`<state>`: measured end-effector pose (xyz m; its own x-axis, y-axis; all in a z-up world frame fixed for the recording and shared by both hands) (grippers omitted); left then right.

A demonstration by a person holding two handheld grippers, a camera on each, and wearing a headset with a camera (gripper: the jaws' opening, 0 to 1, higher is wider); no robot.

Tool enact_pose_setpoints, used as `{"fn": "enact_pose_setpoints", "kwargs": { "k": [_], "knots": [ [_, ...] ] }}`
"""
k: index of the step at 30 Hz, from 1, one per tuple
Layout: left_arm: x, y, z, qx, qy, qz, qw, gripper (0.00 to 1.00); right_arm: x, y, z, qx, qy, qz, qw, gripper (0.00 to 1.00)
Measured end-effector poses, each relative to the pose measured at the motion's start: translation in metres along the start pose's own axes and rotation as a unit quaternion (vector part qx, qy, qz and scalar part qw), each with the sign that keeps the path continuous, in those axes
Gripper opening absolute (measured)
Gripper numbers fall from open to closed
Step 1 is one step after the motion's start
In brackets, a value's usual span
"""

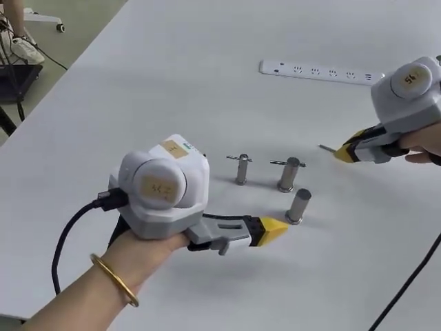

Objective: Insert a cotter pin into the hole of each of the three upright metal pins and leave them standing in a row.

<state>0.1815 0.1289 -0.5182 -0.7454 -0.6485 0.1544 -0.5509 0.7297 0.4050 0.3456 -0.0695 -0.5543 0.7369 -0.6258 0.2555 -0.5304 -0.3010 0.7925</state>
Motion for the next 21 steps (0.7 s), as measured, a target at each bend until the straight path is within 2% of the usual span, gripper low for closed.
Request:
{"fn": "enact_pose_setpoints", "kwargs": {
  "k": [5, 7, 14, 21],
  "knots": [
    [0.0, -0.0005, 0.0, 0.0, 0.005, 0.004, 1.0, 0.98, 0.0004, -0.0043, 0.0036, -0.011, -0.006, -0.001, 0.9999, 0.09],
    [0.0005, -0.0004, -0.0027, 0.011, 0.011, 0.005, 0.9999, 0.98, 0.0003, -0.0046, 0.0043, -0.012, -0.01, -0.001, 0.9999, 0.08],
    [-0.0002, 0.0007, -0.0026, 0.007, 0.011, 0.005, 0.9999, 0.97, -0.001, -0.0045, 0.0054, -0.024, -0.022, -0.007, 0.9995, 0.07],
    [-0.0003, 0.001, -0.0002, -0.005, 0.013, 0.007, 0.9999, 0.96, 0.0004, -0.0084, 0.0079, -0.043, -0.012, -0.01, 0.9989, 0.05]
  ]
}}
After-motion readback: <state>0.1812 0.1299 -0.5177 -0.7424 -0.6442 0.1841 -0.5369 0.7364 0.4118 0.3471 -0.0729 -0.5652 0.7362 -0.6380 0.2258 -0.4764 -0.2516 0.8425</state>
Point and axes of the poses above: the centre of the closed fingertips' face, and the gripper's own axes: y roughly backward along the fingers, x roughly to its right, z roughly out of its underside, the point moved 5 cm from there along y, roughly backward along the fingers, and after that the axes turned 12 degrees about z, right-handed, at the moved point
